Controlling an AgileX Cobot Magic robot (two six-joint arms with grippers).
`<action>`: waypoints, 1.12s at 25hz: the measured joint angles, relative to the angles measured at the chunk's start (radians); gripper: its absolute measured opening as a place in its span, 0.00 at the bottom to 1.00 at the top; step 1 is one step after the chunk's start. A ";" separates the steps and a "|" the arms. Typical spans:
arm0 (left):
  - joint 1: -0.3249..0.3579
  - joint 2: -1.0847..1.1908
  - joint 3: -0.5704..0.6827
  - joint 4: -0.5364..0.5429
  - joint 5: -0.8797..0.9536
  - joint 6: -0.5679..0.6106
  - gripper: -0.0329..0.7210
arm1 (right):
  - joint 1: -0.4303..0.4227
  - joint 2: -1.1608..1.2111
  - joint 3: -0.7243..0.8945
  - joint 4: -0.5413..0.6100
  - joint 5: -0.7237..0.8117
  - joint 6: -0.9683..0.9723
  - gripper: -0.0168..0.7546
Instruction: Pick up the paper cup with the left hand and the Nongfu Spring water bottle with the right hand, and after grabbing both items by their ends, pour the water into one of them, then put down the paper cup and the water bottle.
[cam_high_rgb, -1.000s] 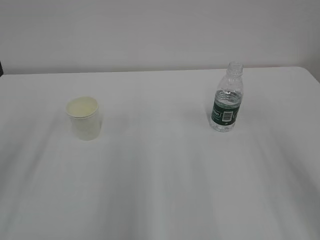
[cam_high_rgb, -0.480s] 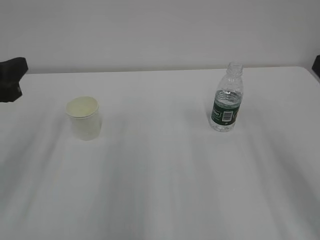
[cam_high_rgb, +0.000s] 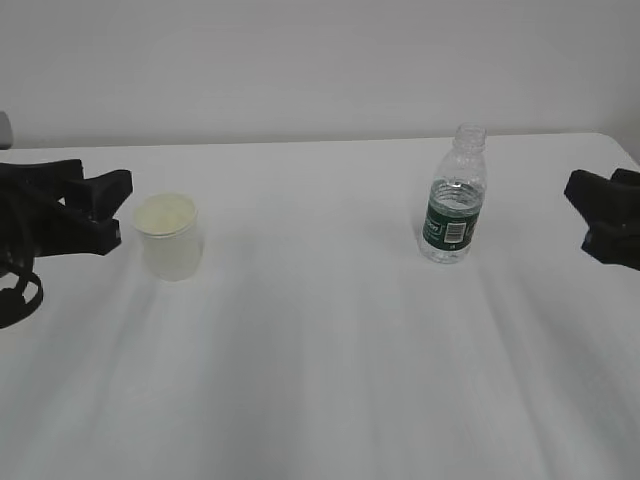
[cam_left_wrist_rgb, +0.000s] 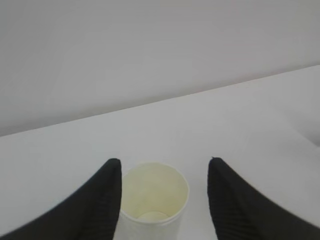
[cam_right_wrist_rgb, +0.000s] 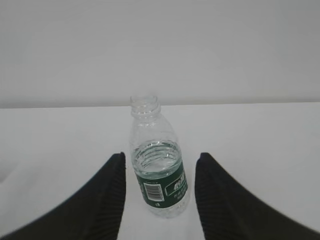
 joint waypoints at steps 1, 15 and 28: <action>0.000 0.010 0.000 0.002 -0.007 -0.017 0.57 | 0.000 0.018 0.000 -0.004 -0.014 0.013 0.48; 0.000 0.174 0.154 0.017 -0.370 -0.089 0.57 | 0.000 0.367 0.000 -0.122 -0.288 0.043 0.48; 0.000 0.277 0.154 0.029 -0.379 -0.089 0.57 | 0.000 0.574 -0.008 -0.047 -0.400 -0.217 0.76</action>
